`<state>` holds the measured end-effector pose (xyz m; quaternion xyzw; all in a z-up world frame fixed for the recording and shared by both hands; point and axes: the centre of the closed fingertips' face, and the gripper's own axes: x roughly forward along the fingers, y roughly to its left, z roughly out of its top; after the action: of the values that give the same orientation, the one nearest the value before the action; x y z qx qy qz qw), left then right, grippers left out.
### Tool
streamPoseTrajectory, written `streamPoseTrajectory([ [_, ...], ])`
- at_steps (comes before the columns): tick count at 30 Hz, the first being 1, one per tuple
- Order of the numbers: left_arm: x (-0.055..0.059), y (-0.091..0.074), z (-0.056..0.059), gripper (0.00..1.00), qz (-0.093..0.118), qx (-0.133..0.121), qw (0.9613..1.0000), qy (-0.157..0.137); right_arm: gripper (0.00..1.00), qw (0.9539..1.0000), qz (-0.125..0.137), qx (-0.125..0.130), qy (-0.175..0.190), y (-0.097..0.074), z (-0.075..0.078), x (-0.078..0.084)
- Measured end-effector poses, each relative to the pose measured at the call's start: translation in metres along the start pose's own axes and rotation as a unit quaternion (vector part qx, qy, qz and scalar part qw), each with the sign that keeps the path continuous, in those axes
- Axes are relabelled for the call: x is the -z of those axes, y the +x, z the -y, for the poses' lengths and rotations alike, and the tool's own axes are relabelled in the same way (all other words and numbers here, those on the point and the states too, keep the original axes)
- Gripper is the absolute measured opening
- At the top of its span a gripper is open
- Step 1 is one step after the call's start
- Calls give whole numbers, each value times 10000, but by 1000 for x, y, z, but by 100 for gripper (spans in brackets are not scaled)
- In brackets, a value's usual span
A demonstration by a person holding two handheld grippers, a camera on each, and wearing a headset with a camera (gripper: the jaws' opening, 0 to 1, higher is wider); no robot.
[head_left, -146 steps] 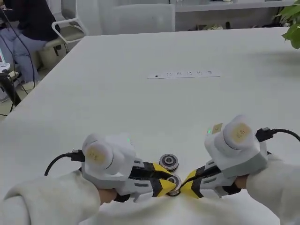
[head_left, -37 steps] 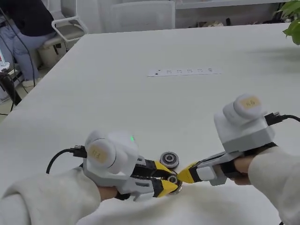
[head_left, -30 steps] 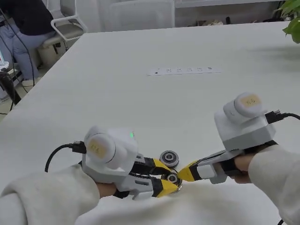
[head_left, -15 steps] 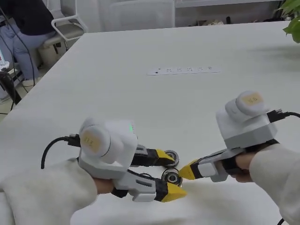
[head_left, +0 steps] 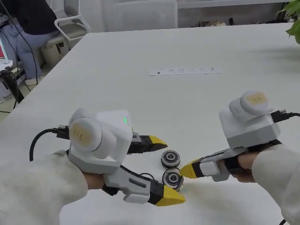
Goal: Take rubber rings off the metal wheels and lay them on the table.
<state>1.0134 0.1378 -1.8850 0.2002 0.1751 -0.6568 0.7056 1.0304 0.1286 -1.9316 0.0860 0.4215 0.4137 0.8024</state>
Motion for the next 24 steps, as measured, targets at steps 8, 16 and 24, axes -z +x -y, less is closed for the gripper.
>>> streamPoseTrajectory([
  [8, 6, -23, -14, 71, 25, -147, 9996, -230, 0, 10000, 55, -50, 41, -1, -3, -2],
  [16, 12, -52, -33, 78, 230, -574, 9961, -624, 0, 9999, 79, -83, 75, -2, -4, -3],
  [24, 21, -60, -24, 87, 252, -476, 9962, -684, 0, 9998, 145, -93, 122, -4, -3, -6],
])
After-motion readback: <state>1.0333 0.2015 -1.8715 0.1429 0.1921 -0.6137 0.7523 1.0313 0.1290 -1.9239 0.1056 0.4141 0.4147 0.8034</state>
